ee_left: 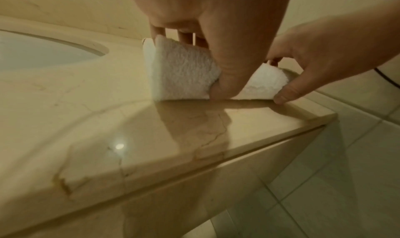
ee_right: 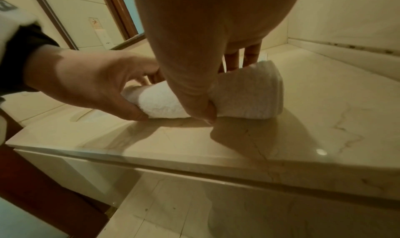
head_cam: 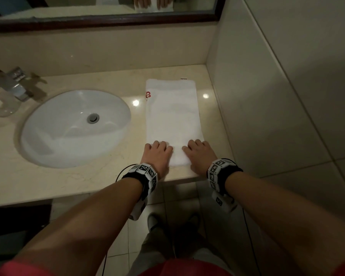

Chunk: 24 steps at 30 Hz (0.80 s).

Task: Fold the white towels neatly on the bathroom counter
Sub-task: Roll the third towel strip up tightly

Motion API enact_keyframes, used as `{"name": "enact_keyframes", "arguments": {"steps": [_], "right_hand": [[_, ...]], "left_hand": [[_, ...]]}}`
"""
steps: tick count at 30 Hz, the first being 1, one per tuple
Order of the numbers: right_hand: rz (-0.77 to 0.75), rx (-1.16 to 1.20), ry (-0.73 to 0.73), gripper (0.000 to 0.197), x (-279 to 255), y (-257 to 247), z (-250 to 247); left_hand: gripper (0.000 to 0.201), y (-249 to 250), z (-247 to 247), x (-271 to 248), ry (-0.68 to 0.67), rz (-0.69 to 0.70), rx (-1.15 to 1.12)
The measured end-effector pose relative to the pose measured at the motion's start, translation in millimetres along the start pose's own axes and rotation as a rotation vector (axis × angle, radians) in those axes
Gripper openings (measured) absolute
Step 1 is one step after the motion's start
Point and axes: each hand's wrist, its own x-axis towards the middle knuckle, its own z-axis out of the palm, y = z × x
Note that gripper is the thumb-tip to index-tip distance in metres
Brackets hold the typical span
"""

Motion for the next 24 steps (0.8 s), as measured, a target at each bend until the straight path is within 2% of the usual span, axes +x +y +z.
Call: {"name": "enact_keyframes", "arguments": {"steps": [4,7,12,20,24], "right_hand": [[-0.027,0.047,-0.076,0.058,-6,1,-9],[-0.047,0.123,-0.123,0.068,-10,4,-15],[-0.048,0.199,-0.156,0.072,-13,12,-21],[0.081,0.452,-0.201,0.037,0,17,-22],[0.1,0.477,-0.216,0.032,9,14,-21]], "left_hand": [[0.057,-4,-11,2,-0.086,-0.001,-0.16],[0.049,-5,-22,6,-0.18,-0.016,-0.225],[0.04,-13,-30,16,-0.31,-0.11,-0.411],[0.031,-30,-27,30,-0.37,-0.172,-0.617],[0.037,-34,-26,35,-0.406,-0.149,-0.617]]}}
